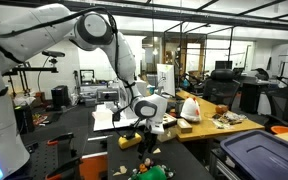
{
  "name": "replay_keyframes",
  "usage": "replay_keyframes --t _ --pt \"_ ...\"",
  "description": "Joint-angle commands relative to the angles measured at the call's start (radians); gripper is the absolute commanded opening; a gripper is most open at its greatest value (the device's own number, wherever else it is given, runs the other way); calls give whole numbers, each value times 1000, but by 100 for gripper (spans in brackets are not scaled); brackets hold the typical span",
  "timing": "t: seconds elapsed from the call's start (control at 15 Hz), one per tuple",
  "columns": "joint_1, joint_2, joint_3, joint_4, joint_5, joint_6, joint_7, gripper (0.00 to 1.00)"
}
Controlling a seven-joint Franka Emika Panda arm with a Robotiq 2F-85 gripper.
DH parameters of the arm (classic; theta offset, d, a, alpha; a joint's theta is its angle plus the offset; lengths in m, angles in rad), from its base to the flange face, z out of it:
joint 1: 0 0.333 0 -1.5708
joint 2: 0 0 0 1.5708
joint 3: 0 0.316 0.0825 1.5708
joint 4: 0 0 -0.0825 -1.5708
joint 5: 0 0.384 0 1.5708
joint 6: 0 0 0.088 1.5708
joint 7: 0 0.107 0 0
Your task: Pick up the object from the table and put it in the bowl
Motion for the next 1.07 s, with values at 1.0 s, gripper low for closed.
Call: replay_keyframes --t 1.0 --pt "-12 7 -4 23 -61 -54 -295 100"
